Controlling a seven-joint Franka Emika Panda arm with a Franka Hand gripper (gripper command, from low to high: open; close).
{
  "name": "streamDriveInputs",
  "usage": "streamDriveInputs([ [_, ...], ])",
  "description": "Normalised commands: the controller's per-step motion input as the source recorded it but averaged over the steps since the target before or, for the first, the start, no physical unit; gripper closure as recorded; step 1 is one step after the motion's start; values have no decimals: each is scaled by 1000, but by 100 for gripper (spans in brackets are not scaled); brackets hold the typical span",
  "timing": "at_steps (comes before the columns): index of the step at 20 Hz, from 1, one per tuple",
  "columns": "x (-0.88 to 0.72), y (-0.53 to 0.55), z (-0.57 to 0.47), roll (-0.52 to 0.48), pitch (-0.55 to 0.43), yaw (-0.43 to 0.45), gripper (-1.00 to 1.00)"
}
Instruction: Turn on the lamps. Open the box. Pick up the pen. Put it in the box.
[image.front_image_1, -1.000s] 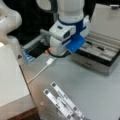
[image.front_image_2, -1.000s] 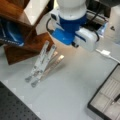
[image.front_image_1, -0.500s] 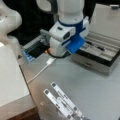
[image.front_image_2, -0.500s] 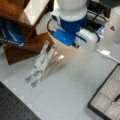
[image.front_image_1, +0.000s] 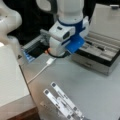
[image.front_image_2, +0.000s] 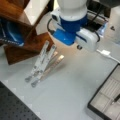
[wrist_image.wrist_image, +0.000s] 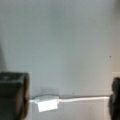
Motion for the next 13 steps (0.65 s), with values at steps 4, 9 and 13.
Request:
streamDriveInputs([
  [4,-168,-98,-34,78,-19,63,-100],
  [9,-122,-134,-78,66,-52,94,-100],
  [13,-83,-121,-126,68,-66,68,-100],
])
